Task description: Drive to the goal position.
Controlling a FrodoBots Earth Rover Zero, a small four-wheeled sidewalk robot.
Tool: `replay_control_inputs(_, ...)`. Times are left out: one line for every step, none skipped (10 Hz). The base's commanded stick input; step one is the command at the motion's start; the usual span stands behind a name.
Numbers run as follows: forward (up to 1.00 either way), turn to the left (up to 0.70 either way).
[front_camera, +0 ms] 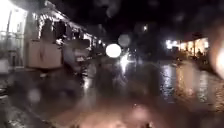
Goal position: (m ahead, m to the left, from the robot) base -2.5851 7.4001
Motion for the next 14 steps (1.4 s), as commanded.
replay_control_inputs(0.7, 0.0)
replay_control_inputs(0.7, 0.0)
replay_control_inputs(0.7, 0.0)
replay_control_inputs(0.7, 0.0)
replay_control_inputs(0.7, -0.33)
replay_control_inputs(0.7, -0.32)
replay_control_inputs(0.7, -0.05)
replay_control_inputs(0.7, 0.0)
replay_control_inputs(0.7, 0.0)
replay_control_inputs(0.7, 0.0)
replay_control_inputs(0.7, 0.0)
replay_control_inputs(0.7, -0.13)
replay_control_inputs(0.7, -0.3)
replay_control_inputs(0.7, -0.13)
